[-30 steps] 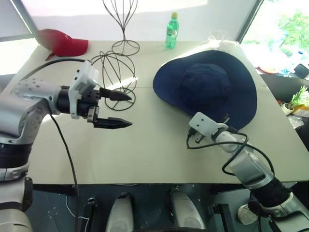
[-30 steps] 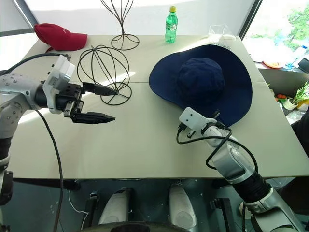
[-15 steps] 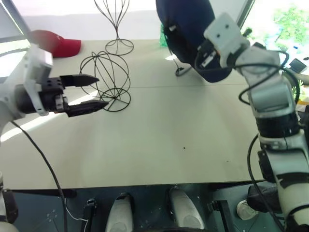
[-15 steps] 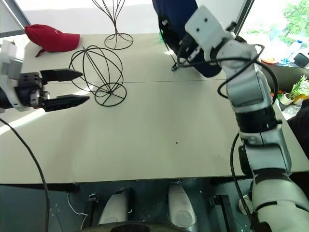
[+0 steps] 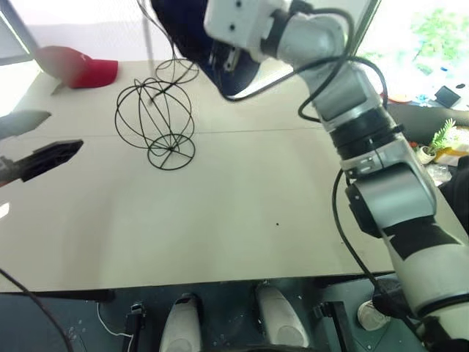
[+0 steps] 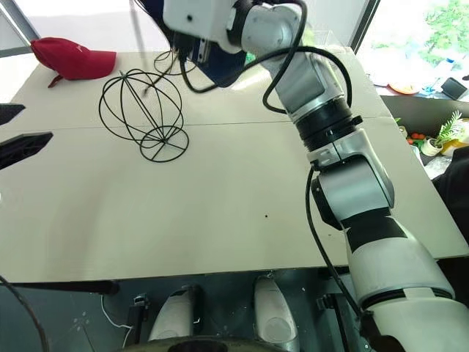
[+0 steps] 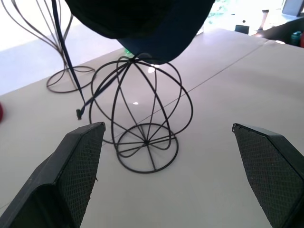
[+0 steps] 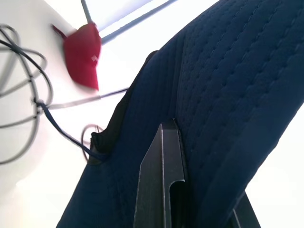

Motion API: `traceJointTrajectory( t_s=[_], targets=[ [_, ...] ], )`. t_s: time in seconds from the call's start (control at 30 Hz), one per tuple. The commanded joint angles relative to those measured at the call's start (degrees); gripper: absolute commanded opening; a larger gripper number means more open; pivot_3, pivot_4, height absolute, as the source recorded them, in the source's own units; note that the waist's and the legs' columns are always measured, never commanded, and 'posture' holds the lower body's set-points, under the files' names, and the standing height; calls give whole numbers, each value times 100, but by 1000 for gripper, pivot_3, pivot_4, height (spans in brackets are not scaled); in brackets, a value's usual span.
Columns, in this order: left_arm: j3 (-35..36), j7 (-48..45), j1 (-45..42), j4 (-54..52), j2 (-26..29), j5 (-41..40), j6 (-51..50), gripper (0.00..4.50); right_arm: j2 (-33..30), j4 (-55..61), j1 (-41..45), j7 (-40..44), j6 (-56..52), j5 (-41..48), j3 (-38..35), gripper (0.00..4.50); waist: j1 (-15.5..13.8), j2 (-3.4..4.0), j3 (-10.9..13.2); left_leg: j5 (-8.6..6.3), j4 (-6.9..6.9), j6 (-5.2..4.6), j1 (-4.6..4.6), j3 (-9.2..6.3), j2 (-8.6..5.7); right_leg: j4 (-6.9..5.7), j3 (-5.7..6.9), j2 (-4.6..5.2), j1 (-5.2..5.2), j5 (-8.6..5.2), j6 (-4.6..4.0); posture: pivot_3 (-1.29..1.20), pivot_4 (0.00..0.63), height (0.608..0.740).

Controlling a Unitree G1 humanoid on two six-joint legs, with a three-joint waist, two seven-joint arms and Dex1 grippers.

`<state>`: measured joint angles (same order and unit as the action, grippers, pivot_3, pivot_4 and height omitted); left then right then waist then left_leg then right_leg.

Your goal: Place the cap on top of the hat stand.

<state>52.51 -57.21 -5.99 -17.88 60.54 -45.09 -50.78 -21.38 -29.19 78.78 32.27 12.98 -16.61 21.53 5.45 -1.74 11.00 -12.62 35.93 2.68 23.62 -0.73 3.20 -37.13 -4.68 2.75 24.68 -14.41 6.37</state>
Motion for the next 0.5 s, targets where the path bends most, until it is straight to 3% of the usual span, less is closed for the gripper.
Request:
traceJointTrajectory(
  t_s=[0.03,0.3,0.5],
  targets=[
    [462,48,134,-186,169,-59,-53,4500,-322,508,-385,70,994,-263,87,27,-3,-3,-2,0,0,1,0,0,0,1,0,0,-1,-5,-12,0,150,739],
    [569,86,218,-174,265,-194,-124,4500,-553,750,-1323,2,1629,-691,170,27,9,-3,-2,2,2,3,-6,0,1,-3,-1,-2,-3,-6,-15,0,150,739],
    [509,82,176,-33,403,-235,-79,4500,-693,728,-1711,-1098,2169,-1821,282,27,6,-3,-2,2,1,3,-6,0,2,-2,-2,-3,-2,-6,-16,0,150,739]
  ],
)
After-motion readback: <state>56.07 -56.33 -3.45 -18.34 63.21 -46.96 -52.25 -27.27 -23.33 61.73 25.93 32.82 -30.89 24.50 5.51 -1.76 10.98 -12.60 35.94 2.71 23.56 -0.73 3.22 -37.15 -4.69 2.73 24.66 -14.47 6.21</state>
